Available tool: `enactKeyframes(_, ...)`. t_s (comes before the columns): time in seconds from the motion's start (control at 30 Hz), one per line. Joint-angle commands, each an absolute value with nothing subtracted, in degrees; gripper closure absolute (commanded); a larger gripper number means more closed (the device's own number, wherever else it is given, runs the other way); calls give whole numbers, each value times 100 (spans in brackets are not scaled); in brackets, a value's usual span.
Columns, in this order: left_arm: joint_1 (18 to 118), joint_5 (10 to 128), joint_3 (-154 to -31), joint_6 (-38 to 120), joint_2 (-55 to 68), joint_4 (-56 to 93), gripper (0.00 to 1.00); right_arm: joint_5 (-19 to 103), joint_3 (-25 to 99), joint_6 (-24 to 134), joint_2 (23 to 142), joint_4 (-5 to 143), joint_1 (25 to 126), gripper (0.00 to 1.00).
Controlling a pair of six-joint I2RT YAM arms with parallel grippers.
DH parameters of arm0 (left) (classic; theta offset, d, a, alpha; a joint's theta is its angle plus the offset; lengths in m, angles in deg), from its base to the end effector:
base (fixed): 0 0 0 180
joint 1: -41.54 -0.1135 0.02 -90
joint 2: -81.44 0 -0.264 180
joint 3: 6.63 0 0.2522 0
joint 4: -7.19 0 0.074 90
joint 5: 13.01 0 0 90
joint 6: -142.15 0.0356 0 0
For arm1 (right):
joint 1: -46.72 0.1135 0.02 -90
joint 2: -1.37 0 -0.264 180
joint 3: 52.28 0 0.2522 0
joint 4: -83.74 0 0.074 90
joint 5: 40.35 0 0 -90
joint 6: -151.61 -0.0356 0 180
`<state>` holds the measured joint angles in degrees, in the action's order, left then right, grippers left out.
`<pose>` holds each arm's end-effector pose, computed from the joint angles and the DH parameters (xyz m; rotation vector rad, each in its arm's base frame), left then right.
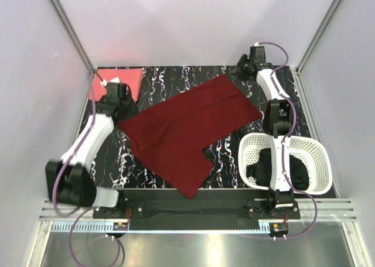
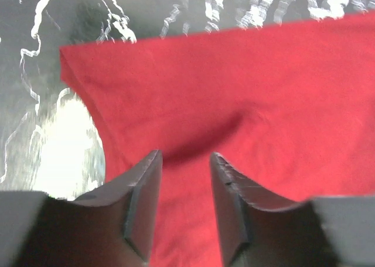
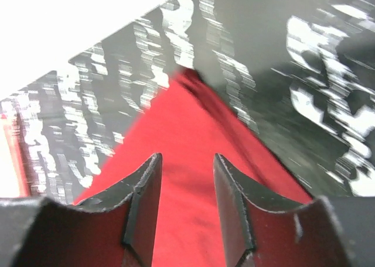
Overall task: Fold and stack the t-shirts
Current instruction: Fold the tshirt
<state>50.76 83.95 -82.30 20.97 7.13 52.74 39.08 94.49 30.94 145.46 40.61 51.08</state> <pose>0.2762 -0.0405 0.2974 -0.5055 2.2892 -0.2082 0.5665 0.0497 0.2094 0.4309 2.2783 0.5261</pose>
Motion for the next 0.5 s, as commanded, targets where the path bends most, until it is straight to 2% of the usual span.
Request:
enactKeyframes(0.0, 4875, 8490, -8936, 1842, -420, 4907, 63, 3445, 9997, 2884, 14910, 4993, 5269, 54)
enactKeyframes(0.03, 4849, 8612, -9217, 1762, -626, 4968, 69, 3401, 10086, 2805, 14998, 5107, 5269, 55)
enactKeyframes(0.1, 4823, 8736, -9438, 1393, -1143, 5144, 72, 3199, 10166, 2497, 15156, 5361, 5278, 57)
enactKeyframes(0.27, 4621, 8483, -9641, 489, -1884, 5338, 73, 2935, 10412, 2137, 15464, 5785, 5383, 62)
enactKeyframes(0.47, 4445, 8173, -9536, 276, -2377, 5233, 74, 2848, 10237, 1987, 15649, 6302, 5401, 69)
